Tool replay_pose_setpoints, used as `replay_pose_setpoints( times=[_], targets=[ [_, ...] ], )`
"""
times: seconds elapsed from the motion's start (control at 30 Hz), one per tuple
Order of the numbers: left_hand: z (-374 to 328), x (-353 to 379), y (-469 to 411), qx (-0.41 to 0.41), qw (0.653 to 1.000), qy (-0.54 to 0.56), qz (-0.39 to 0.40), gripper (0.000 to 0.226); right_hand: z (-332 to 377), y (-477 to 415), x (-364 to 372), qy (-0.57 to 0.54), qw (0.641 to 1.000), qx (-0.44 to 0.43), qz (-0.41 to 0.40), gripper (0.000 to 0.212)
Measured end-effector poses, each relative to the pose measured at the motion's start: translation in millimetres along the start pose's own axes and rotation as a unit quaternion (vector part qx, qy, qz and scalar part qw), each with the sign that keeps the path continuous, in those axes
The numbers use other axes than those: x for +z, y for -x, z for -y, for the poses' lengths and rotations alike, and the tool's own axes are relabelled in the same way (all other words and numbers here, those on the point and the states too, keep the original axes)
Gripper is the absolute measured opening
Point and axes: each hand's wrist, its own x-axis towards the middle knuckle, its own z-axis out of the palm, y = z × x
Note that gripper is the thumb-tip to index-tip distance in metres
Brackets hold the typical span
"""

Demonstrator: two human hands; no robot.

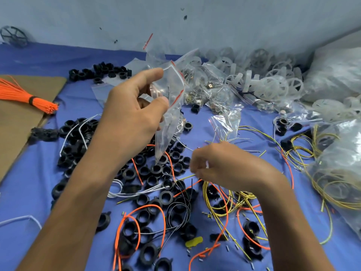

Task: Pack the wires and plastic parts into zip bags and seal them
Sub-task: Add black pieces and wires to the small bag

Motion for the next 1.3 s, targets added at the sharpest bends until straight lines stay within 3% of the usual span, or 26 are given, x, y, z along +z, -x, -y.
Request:
replay_pose_setpoints(
  times=[0.1,0.2,0.3,0.4,0.63,0.8,0.93,1.03,1.2,1.3],
  targets=[
    [1.7,1.0,-0.6,-0.001,1.0,0.006,-0.002,0.048,-13.8,4.5,-1.1,0.046,0.994,0.064,0.072,0.026],
    [3.2,1.5,-0.2,-0.005,1.0,0.003,0.003,0.048,-20.2,2.2,2.1,0.064,0.992,0.082,0.077,0.034],
    [3.0,2.8,-0.9,-0.001,1.0,0.005,0.009,0.046,-22.3,-2.6,7.6,0.071,0.992,0.075,0.067,0.033],
    [4.4,2.5,-0.9,0.004,1.0,0.016,0.01,0.049,-21.8,-2.6,6.4,0.049,0.996,0.056,0.051,0.019],
    [1.5,0.1,1.5,0.005,0.999,0.027,0.02,0.048,-19.5,15.6,-25.6,-0.034,0.983,0.038,-0.178,0.006],
    [-5.4,3.8,3.7,0.005,0.999,0.033,0.026,0.039,-25.4,19.0,-30.9,-0.186,0.937,0.022,-0.296,0.009],
    [-6.1,4.6,3.8,-0.007,0.999,0.033,0.034,0.04,-32.9,19.2,-30.4,-0.164,0.925,0.015,-0.343,0.009],
    [-3.6,4.2,6.3,-0.012,0.999,0.011,0.05,0.042,-34.4,17.0,-33.6,-0.13,0.897,0.017,-0.423,0.012],
    [-1.8,5.1,8.4,0.009,0.998,-0.028,0.052,0.03,-36.2,16.4,-39.3,-0.188,0.848,-0.002,-0.495,0.007],
    [-1.6,7.5,9.0,0.022,0.999,-0.024,0.042,0.008,-37.1,18.8,-42.4,-0.314,0.822,-0.038,-0.473,0.009]
  ],
)
